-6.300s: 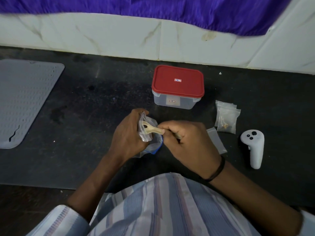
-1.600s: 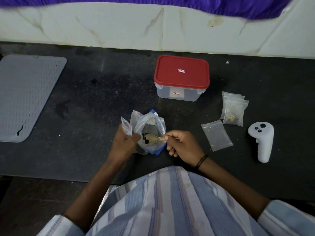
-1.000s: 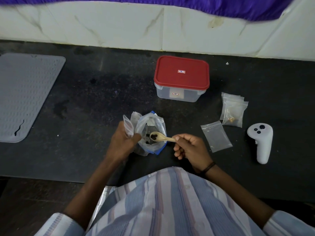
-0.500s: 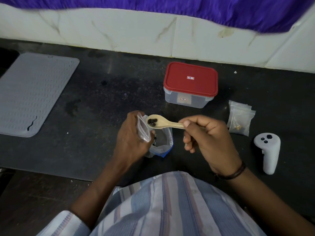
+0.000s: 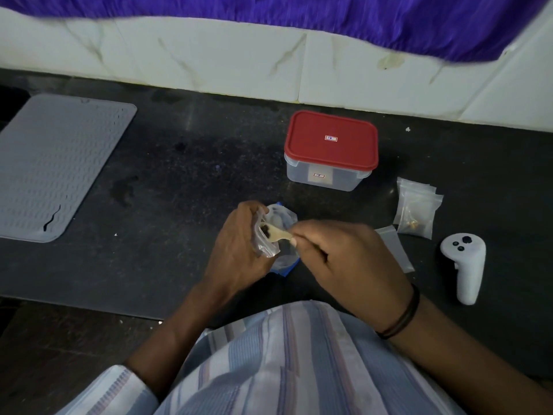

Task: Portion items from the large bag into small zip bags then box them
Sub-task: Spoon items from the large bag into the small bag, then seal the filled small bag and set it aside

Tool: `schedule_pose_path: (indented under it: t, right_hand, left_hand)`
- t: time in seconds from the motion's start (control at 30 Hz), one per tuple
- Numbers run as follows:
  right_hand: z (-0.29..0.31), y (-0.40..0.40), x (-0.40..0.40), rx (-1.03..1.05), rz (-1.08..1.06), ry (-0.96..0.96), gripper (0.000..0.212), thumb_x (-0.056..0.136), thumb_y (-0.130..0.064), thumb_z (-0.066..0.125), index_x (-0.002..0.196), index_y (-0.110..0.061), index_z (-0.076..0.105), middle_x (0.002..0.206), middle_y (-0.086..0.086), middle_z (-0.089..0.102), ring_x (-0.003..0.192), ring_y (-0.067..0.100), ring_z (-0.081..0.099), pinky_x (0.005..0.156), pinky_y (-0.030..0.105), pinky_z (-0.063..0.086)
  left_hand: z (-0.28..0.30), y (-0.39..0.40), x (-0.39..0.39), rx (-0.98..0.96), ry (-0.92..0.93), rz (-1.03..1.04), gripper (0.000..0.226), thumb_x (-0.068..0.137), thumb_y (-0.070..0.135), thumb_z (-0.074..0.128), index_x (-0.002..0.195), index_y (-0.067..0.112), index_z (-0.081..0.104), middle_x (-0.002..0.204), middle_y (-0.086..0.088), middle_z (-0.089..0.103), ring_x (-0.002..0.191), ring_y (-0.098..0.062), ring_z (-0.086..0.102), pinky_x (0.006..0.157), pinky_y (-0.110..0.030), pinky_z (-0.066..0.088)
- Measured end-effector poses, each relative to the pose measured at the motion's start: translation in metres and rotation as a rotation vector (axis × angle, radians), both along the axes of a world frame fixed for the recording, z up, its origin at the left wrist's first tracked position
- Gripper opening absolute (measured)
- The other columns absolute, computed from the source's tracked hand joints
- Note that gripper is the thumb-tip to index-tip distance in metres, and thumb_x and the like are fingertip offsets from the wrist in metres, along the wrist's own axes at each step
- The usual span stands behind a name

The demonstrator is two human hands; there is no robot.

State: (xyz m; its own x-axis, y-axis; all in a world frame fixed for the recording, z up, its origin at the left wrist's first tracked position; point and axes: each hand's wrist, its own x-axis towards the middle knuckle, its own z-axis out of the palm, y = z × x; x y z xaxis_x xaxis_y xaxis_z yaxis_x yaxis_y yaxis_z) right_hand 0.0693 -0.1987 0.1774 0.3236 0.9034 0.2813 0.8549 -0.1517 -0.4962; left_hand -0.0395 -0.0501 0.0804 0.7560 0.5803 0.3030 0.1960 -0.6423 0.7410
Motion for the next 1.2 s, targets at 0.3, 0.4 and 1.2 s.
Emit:
schedule_pose_path:
  t: [0.3, 0.4, 1.2]
  right_hand:
    - [-0.013, -0.007, 0.006, 0.073, 0.146, -0.508, 0.032, 0.1, -0.007, 0.041, 0.115, -0.011, 0.069, 0.084, 0.004, 0.067, 0.068, 0.021, 0.057, 0.055, 0.036, 0.048]
    - [-0.018, -0.013, 0.01, 0.186, 0.071, -0.441, 0.027, 0.101, -0.012, 0.047, 0.113, -0.006, 0.07, 0.084, 0.007, 0.069, 0.066, 0.021, 0.059, 0.056, 0.037, 0.048]
    - [-0.078, 0.002, 0.033, 0.247, -0.271, 0.599, 0.022, 0.087, -0.036, 0.063, 0.099, -0.019, 0.063, 0.092, -0.005, 0.064, 0.085, 0.01, 0.061, 0.073, 0.027, 0.052]
  left_hand:
    - [0.002, 0.0, 0.0, -0.102, -0.111, 0.006, 0.038, 0.078, 0.028, 0.069, 0.108, 0.026, 0.046, 0.094, 0.014, 0.059, 0.081, -0.003, 0.061, 0.069, -0.009, 0.043]
    - [0.0, 0.001, 0.0, -0.154, -0.102, 0.053, 0.042, 0.079, 0.013, 0.078, 0.106, 0.024, 0.047, 0.091, 0.014, 0.06, 0.082, 0.002, 0.062, 0.065, -0.006, 0.043]
    - [0.012, -0.02, 0.066, 0.103, 0.052, 0.016, 0.064, 0.085, 0.064, 0.052, 0.121, 0.012, 0.041, 0.102, 0.009, 0.055, 0.089, -0.001, 0.057, 0.084, -0.015, 0.046]
